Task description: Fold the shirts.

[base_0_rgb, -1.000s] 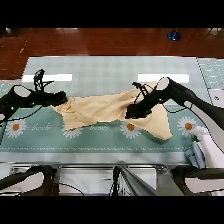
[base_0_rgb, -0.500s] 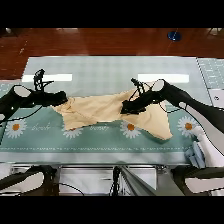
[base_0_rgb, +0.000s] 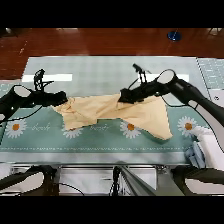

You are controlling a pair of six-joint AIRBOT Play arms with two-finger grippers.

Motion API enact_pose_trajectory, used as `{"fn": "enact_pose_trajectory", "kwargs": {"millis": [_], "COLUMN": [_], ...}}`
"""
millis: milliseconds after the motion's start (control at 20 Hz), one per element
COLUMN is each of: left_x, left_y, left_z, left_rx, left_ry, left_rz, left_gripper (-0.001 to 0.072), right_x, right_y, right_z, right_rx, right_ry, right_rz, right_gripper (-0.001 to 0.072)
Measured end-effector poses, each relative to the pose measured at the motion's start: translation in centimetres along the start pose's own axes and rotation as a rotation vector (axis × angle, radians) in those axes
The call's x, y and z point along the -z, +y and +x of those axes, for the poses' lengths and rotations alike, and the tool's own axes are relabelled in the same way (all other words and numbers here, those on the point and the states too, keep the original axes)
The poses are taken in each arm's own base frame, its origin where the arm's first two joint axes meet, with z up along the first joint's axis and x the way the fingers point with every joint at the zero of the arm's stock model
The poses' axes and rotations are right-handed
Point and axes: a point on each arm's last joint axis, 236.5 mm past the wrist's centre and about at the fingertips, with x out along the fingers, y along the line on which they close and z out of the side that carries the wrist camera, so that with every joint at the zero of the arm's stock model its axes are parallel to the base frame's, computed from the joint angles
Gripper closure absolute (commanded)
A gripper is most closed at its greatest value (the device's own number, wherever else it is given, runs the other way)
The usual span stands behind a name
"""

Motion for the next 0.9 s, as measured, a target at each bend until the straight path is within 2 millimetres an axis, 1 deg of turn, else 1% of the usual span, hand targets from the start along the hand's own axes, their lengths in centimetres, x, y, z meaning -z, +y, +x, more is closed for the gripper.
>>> {"fn": "enact_pose_trajectory", "kwargs": {"millis": [50,150,200,300,400,450,500,550,650,700,750,800,900], "left_x": [0.0,0.2,0.3,0.4,0.8,0.8,0.9,1.0,1.4,1.4,1.4,1.5,1.6], "left_y": [0.0,-0.1,-0.1,-0.1,-0.3,-0.3,-0.3,-0.3,-0.4,-0.4,-0.5,-0.5,-0.5], "left_z": [0.0,0.0,0.0,0.0,0.0,0.0,0.0,0.0,-0.1,0.0,-0.1,-0.1,-0.1], "left_rx": [0.001,0.003,0.004,0.006,0.011,0.011,0.013,0.014,0.019,0.019,0.020,0.021,0.022], "left_ry": [0.002,0.010,0.011,0.019,0.034,0.035,0.040,0.044,0.059,0.060,0.061,0.063,0.067], "left_rz": [0.000,0.000,0.000,0.000,0.000,0.000,0.000,0.000,0.001,0.006,0.012,0.016,0.019], "left_gripper": [0.0675,0.0675,0.0675,0.0675,0.0675,0.0675,0.0675,0.0675,0.0675,0.0675,0.0675,0.0675,0.0675], "right_x": [-2.0,-6.6,-8.6,-12.2,-15.0,-16.0,-16.9,-17.6,-17.9,-18.0,-18.0,-18.0,-18.6], "right_y": [1.4,3.9,4.6,5.0,3.8,2.8,1.6,0.4,-1.1,-1.2,-1.2,-0.9,-0.7], "right_z": [-1.1,-3.3,-4.1,-4.9,-4.6,-4.1,-3.4,-2.7,-1.5,-1.3,-1.6,-2.3,-5.6], "right_rx": [-0.014,-0.034,-0.036,-0.031,-0.010,0.004,0.022,0.037,0.051,0.049,0.046,0.041,0.040], "right_ry": [-0.066,-0.222,-0.290,-0.405,-0.487,-0.517,-0.541,-0.557,-0.557,-0.555,-0.554,-0.551,-0.575], "right_rz": [-0.028,-0.075,-0.086,-0.089,-0.071,-0.055,-0.038,-0.021,0.006,0.012,0.010,0.002,-0.018], "right_gripper": [0.0687,0.0687,0.0687,0.0687,0.0676,0.0520,0.0339,0.0294,0.0295,0.0296,0.0297,0.0297,0.0297]}}
